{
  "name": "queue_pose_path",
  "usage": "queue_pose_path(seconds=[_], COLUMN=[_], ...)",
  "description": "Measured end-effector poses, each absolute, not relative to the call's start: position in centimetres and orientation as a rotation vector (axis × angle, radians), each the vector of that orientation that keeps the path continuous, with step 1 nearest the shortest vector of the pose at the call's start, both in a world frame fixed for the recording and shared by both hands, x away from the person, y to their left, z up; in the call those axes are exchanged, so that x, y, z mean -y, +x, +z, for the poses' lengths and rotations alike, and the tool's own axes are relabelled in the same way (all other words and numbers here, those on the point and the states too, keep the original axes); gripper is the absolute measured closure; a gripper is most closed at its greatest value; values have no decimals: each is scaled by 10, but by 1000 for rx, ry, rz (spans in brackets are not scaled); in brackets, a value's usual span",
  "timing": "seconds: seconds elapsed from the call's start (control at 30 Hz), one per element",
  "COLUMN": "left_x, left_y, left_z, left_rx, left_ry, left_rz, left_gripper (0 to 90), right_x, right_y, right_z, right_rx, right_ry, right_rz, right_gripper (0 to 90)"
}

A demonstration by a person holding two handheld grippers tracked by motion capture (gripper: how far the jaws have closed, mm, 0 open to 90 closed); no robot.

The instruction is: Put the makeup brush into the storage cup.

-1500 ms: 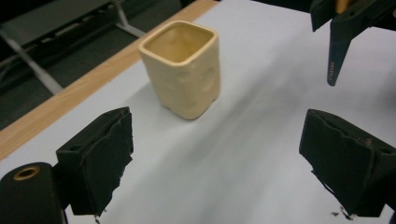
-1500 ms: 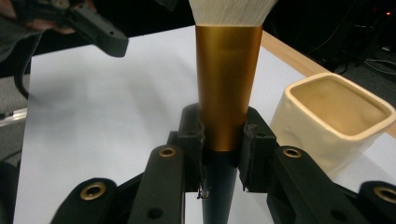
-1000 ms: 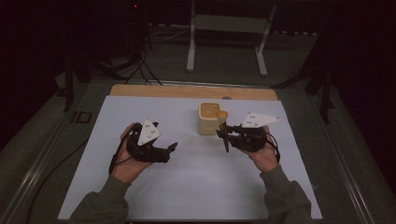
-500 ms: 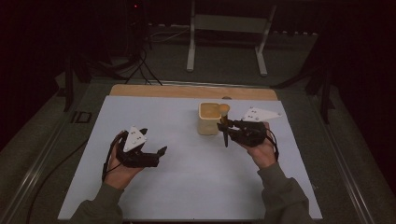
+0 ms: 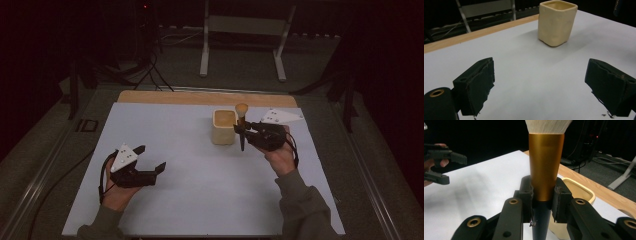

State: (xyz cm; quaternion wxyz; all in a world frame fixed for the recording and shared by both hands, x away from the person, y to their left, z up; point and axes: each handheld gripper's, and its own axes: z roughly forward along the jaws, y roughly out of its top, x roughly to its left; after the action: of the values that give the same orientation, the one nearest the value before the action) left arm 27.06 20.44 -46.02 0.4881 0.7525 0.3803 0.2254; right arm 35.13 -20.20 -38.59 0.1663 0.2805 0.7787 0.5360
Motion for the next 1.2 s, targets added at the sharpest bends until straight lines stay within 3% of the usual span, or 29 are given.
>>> queue_pose_path(seconds=[1.2], left_x=[-239], left_y=[242], left_z=[-471], left_rx=[-979], left_ry=[1792], left_rz=[567], left_gripper=[102], right_x=[205], right_y=[383], right_z=[-381], right_rx=[-2103], right_ry=[901], right_rz=[1634], right_gripper=[732])
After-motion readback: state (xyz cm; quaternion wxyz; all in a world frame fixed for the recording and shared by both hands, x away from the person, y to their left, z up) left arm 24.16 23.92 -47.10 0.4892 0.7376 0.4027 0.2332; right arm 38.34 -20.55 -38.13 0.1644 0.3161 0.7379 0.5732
